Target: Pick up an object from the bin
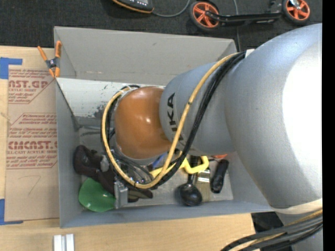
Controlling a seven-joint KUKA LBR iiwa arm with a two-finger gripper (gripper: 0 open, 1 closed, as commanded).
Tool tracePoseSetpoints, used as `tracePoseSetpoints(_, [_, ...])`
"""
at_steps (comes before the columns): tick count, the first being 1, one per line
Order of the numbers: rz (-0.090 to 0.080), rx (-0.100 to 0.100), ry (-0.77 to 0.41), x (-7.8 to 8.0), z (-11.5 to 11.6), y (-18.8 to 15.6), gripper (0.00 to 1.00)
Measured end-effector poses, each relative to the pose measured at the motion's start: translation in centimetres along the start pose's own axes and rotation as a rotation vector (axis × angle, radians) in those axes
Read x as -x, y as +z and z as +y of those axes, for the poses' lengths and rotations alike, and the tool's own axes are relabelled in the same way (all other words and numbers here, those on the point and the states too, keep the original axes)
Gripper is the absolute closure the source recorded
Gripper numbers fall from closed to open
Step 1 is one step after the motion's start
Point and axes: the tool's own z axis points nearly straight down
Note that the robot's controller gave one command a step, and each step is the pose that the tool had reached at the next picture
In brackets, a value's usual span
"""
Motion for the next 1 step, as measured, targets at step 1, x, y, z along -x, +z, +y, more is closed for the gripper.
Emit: tracePoseSetpoints(1, [-0.016, 0.003, 0.253, 2.33, -9.30, -1.52, 0.00])
